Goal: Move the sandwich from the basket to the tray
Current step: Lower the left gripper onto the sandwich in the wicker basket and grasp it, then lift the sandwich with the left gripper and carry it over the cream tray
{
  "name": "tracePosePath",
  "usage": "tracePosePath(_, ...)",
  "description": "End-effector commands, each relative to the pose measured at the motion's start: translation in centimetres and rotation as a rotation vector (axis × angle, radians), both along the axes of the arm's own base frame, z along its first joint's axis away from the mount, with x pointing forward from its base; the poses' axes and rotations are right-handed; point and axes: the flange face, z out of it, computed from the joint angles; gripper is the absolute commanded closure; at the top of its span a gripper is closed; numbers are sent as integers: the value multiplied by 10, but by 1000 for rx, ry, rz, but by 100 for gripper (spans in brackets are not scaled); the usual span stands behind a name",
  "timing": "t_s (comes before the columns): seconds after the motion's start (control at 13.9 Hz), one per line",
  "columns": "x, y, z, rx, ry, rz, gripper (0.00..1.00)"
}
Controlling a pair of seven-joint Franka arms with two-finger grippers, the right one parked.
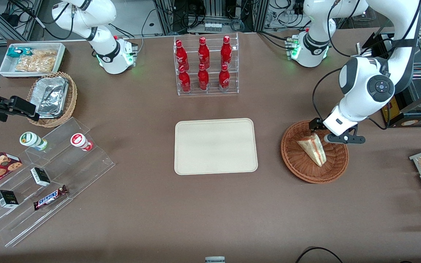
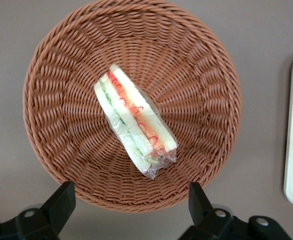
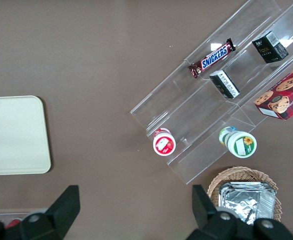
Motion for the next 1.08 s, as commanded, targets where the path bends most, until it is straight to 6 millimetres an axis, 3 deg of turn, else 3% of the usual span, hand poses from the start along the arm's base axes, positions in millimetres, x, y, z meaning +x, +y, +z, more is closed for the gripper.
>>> tracePosePath(0.0, -11, -7, -8, 0, -45, 197, 0)
tracePosePath(0.14, -18, -11, -28, -18, -92, 408, 0)
tracePosePath(0.43, -20, -19, -56, -41, -101, 651, 0)
tracePosePath(0.72, -13, -18, -80, -54, -99, 707, 0)
tracePosePath(0.94, -8, -17, -86, -54, -94, 706, 0)
tracePosePath(1.01, -3, -19, -86, -56, -99, 692, 21)
